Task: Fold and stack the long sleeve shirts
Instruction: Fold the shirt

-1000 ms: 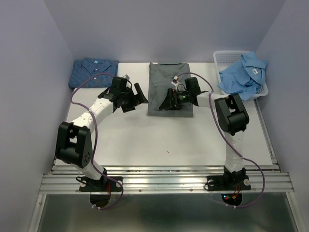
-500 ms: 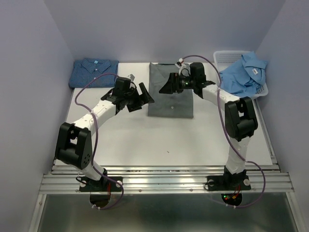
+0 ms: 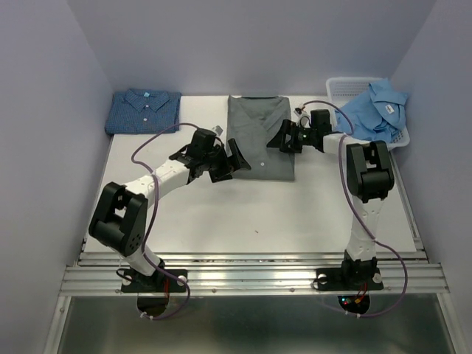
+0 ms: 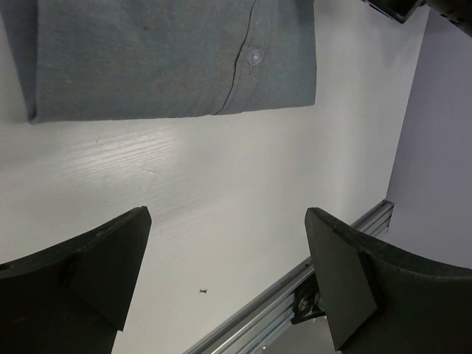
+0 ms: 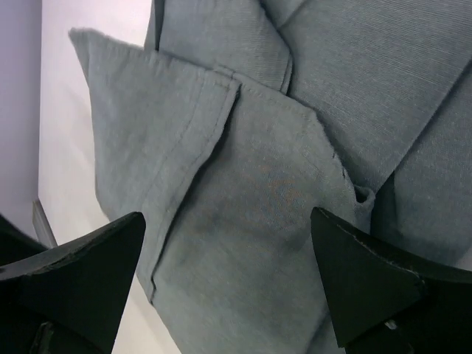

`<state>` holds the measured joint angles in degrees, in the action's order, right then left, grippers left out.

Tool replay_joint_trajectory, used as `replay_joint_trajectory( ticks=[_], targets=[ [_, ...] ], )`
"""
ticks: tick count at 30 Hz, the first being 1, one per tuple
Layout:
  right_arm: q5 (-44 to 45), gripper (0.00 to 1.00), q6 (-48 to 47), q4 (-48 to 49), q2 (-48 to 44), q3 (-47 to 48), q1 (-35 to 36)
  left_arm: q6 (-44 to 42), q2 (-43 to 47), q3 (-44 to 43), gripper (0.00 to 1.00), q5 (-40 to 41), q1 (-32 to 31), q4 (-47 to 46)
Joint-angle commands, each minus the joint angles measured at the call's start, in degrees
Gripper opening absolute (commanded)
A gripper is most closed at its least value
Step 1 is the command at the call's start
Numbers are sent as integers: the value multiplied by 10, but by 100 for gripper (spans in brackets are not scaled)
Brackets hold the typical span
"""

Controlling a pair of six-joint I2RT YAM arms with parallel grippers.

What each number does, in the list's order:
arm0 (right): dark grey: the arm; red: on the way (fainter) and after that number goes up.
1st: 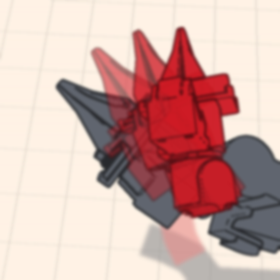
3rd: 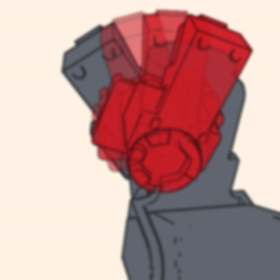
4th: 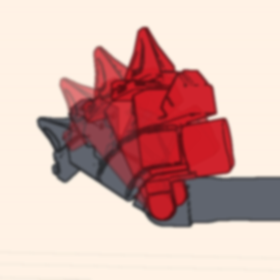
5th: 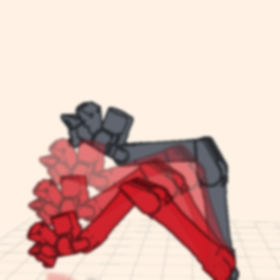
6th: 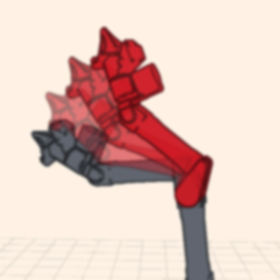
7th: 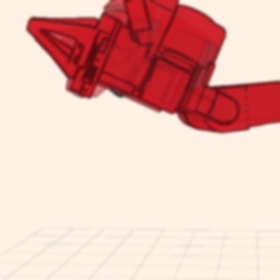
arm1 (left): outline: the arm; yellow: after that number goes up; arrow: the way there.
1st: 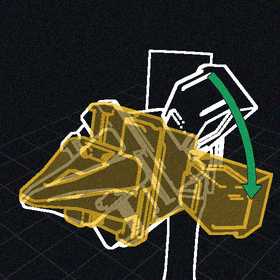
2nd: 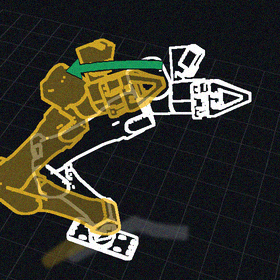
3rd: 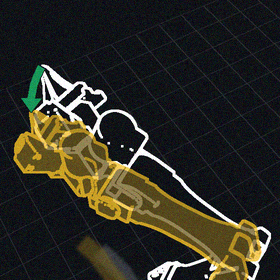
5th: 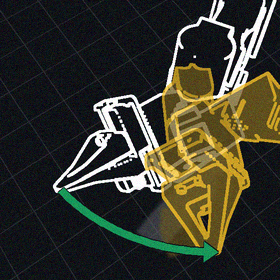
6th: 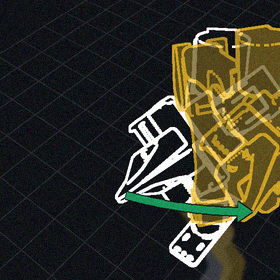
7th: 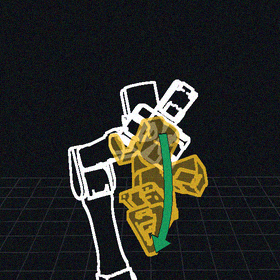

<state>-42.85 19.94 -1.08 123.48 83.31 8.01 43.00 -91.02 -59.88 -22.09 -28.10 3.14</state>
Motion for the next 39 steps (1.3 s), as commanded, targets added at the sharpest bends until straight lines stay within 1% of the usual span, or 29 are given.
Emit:
replay_joint_trajectory(
  ticks=[1, 3, 5, 6, 7, 8, 9, 10, 11, 12, 13, 14, 15, 16, 17, 19, 20, 22, 24, 26, 30, 31, 34, 36, 37, 38, 39],
  targets=[
    [18, 100, -6, 4, -6, -48, 14, 22, 19, 30, 99, -4, 1, -27],
    [40, 100, 12, 4, -23, -90, 14, 31, 31, 49, 99, -2, 0, -37],
    [69, 100, 57, 43, -42, -128, 14, 39, 42, 73, 99, 1, 0, -46],
    [79, 100, 75, 72, -70, -179, 24, 44, 45, 80, 99, 3, 0, -48],
    [90, 100, 84, 78, -85, -202, 31, 54, 49, 89, 99, 6, 1, -49],
    [130, 100, 96, 82, -103, -223, 54, 60, 60, 108, 99, 14, 0, -49],
    [153, 100, 105, 82, -138, -261, 67, 68, 68, 120, 99, 21, 0, -49],
    [170, 100, 116, 86, -153, -280, 80, 75, 78, 131, 99, 29, 0, -49],
    [182, 100, 150, 96, -169, -300, 101, 85, 101, 153, 99, 46, 1, -45],
    [190, 100, 176, 107, -197, -344, 111, 88, 114, 160, 99, 60, 3, -38],
    [196, 100, 200, 139, -212, -366, 122, 90, 126, 165, 99, 76, 5, -4],
    [213, 100, 244, 151, -227, -386, 132, 95, 153, 176, 99, 109, 7, 11],
    [227, 100, 266, 163, -241, -405, 154, 96, 167, 182, 99, 121, 9, 24],
    [237, 100, 282, 185, -267, -435, 165, 100, 181, 189, 99, 130, 11, 43],
    [260, 100, 311, 191, -279, -445, 174, 103, 208, 207, 99, 143, 12, 50],
    [271, 100, 333, 205, -296, -462, 198, 120, 234, 228, 99, 153, 14, 63],
    [284, 100, 354, 207, -307, -474, 205, 135, 260, 253, 99, 157, 16, 63],
    [289, 100, 367, 223, -315, -488, 216, 146, 283, 280, 98, 158, 16, 54],
    [283, 100, 385, 234, -326, -506, 216, 154, 309, 316, 98, 149, 16, 30],
    [283, 100, 382, 239, -337, -512, 216, 164, 318, 345, 95, 124, 17, -24],
    [289, 100, 339, 193, -380, -483, 216, 171, 307, 369, 94, 99, 17, -82],
    [289, 100, 330, 184, -387, -476, 216, 171, 305, 373, 94, 90, 17, -114],
    [290, 100, 297, 149, -414, -452, 216, 171, 283, 378, 94, 82, 16, -168],
    [291, 100, 281, 137, -425, -442, 216, 166, 251, 369, 93, 77, 13, -179],
    [291, 100, 273, 124, -434, -432, 216, 165, 241, 366, 92, 76, 11, -189],
    [295, 100, 271, 117, -437, -427, 216, 164, 217, 361, 87, 75, 9, -195],
    [298, 100, 268, 110, -439, -424, 216, 161, 205, 360, 85, 74, 7, -202]
  ],
)
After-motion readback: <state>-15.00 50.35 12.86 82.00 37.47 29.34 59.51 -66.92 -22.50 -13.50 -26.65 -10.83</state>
